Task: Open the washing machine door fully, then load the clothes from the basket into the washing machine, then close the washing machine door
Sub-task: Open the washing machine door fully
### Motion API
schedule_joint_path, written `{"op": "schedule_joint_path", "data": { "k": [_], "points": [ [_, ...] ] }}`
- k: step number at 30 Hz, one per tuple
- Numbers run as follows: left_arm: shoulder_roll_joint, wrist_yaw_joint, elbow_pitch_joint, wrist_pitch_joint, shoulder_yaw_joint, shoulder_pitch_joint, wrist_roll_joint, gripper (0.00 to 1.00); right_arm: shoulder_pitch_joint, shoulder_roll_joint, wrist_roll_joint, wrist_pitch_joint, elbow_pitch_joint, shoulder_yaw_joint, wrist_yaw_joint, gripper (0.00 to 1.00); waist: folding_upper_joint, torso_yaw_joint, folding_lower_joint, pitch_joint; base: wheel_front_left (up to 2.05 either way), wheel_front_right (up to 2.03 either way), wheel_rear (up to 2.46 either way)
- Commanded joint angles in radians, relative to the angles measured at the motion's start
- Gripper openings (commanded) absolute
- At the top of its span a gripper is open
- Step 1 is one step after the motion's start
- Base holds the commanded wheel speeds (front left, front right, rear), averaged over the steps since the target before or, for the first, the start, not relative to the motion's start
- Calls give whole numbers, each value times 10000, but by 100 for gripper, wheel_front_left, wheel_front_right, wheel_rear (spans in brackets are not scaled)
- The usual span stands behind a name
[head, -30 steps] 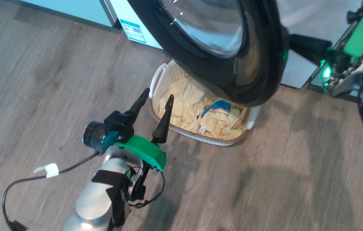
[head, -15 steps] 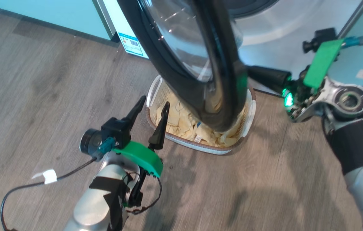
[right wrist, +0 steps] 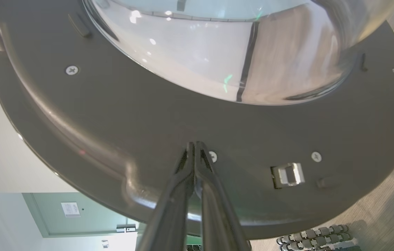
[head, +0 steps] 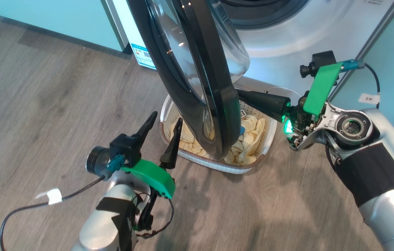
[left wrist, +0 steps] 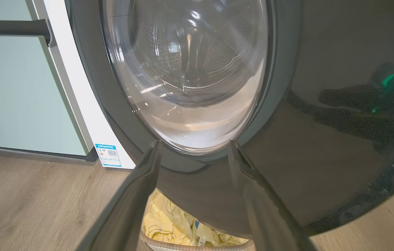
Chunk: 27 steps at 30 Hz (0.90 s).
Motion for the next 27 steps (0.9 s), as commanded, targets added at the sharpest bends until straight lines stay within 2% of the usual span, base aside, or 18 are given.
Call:
{"op": "schedule_joint_path", "data": {
  "k": [1,8,14,15,16,17,18,19,27],
  "points": [
    [156,19,-293,-59,391,-127,63,100,-39,221,124,-123,-365,70,-27,0,-1,10,0,-22,0,0,0],
    [156,8,-270,-59,451,-105,63,100,-25,221,383,-723,-334,1,-27,0,-1,-2,0,-72,0,0,0],
    [156,22,-275,-59,511,-64,6,100,79,132,341,-2004,-678,-882,-27,0,-1,-70,0,-125,0,0,0],
    [156,22,-266,-59,538,-26,15,100,183,-27,108,-2595,-1020,-1238,-27,4,-1,-117,0,-182,0,0,0],
    [157,16,-258,-59,549,-3,23,100,285,-112,-24,-2898,-1252,-1416,-27,43,-1,-132,0,-214,0,0,0],
    [159,9,-252,-59,561,16,30,100,411,-205,-140,-3149,-1498,-1576,-27,95,-1,-151,0,-235,0,0,0],
    [171,6,-251,-59,581,36,39,100,536,-345,-366,-3460,-1757,-1717,-27,100,-1,-183,0,-264,0,0,0],
    [171,6,-251,-59,581,36,39,100,536,-345,-366,-3460,-1757,-1717,-27,100,-1,-183,0,-264,0,0,0],
    [314,24,-177,-59,797,284,47,100,1890,-1482,-2564,-6199,-3131,-2507,-27,100,-1,-538,0,-626,0,0,0]
  ]
}}
